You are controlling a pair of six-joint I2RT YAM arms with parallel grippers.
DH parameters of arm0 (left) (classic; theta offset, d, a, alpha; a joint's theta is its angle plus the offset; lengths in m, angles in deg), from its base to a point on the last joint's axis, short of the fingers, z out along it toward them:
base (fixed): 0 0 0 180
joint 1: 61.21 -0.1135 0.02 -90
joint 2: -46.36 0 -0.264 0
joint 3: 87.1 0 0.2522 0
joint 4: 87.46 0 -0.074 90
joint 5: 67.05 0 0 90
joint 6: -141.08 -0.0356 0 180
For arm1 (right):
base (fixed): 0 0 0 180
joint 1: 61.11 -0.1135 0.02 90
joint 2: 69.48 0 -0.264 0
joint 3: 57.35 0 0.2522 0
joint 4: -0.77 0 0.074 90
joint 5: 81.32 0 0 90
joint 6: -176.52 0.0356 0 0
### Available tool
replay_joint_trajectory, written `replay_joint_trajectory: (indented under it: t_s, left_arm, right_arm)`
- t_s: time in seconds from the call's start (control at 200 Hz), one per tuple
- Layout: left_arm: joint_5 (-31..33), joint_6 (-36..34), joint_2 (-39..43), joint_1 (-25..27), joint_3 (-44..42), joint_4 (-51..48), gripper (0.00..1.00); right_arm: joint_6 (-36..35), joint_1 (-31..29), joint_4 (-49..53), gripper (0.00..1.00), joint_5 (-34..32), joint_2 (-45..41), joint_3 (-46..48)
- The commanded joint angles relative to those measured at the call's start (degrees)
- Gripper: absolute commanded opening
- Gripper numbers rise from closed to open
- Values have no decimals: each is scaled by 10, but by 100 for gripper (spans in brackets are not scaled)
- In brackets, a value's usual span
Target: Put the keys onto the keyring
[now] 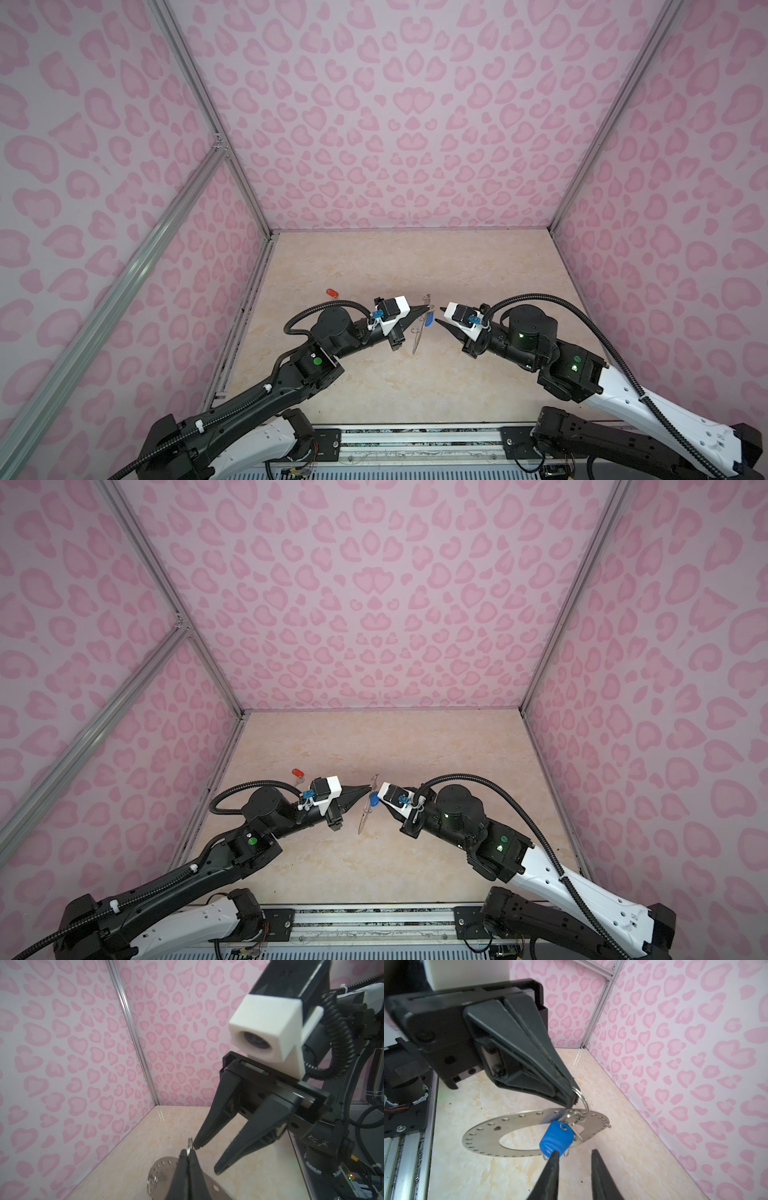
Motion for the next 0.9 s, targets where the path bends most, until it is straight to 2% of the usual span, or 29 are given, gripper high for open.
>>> replay_joint_trajectory:
  t_s: [0.0, 0.225, 0.565, 0.635, 0.895]
  left_arm:
    - [-11, 4, 6, -2, -1, 23, 3]
    - [-8, 6, 10, -1, -3, 21, 3]
    - [-14, 5, 13, -1, -8, 23, 3]
    - [-17, 6, 14, -1, -8, 23, 3]
    - [-28, 7, 16, -1, -8, 24, 3]
  right_arm:
    - [24, -1, -17, 31, 1, 5, 10]
    - [67, -17, -85, 44, -13, 27, 32]
    - [96, -15, -129, 47, -25, 35, 50]
    - [94, -15, -133, 47, -12, 34, 53]
    - [104, -2, -169, 32, 43, 24, 76]
